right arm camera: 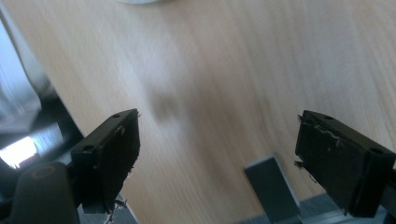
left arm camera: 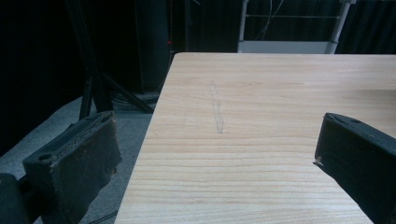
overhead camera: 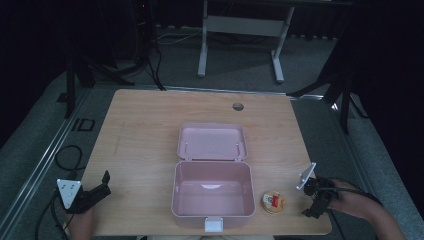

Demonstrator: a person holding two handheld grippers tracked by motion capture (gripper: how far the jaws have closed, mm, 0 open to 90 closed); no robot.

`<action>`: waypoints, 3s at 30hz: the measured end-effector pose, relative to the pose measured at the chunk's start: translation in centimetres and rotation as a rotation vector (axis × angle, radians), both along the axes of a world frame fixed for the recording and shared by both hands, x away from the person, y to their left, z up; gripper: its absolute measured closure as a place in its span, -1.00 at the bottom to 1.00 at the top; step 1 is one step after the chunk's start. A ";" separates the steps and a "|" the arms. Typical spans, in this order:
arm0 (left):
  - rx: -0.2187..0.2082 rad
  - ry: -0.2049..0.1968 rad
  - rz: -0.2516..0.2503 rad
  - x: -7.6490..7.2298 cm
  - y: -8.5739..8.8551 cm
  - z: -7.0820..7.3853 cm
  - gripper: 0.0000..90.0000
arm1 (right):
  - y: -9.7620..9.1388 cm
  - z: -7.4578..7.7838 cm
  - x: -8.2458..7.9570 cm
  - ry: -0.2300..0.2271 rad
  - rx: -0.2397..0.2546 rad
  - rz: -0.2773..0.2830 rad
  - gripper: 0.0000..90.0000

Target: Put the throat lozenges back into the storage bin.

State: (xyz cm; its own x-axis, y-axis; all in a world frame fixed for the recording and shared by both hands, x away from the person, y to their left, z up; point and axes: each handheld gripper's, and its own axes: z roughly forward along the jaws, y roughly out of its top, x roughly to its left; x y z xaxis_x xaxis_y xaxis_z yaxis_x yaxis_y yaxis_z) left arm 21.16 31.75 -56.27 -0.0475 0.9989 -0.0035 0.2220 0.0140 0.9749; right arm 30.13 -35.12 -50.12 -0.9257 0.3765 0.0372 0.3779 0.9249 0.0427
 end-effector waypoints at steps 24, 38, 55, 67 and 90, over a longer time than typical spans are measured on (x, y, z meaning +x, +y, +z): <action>-0.004 0.002 -0.009 0.0 0.1 0.0 -0.99 | 6.8 -0.5 0.0 0.017 -0.049 0.203 -0.67; -0.009 0.002 -0.016 0.0 0.2 0.0 -0.99 | 10.8 -1.7 0.6 0.013 -0.051 0.302 -0.60; -0.008 0.006 -0.019 0.0 0.2 0.0 -0.99 | 11.1 1.1 0.2 0.045 -0.077 0.330 -0.57; -0.008 0.006 -0.018 0.1 0.2 0.0 -0.99 | 11.4 4.8 0.0 0.081 -0.082 0.299 -0.56; -0.009 0.009 -0.020 0.1 0.2 0.0 -0.99 | 15.9 12.8 -1.6 0.012 -0.001 0.386 -0.56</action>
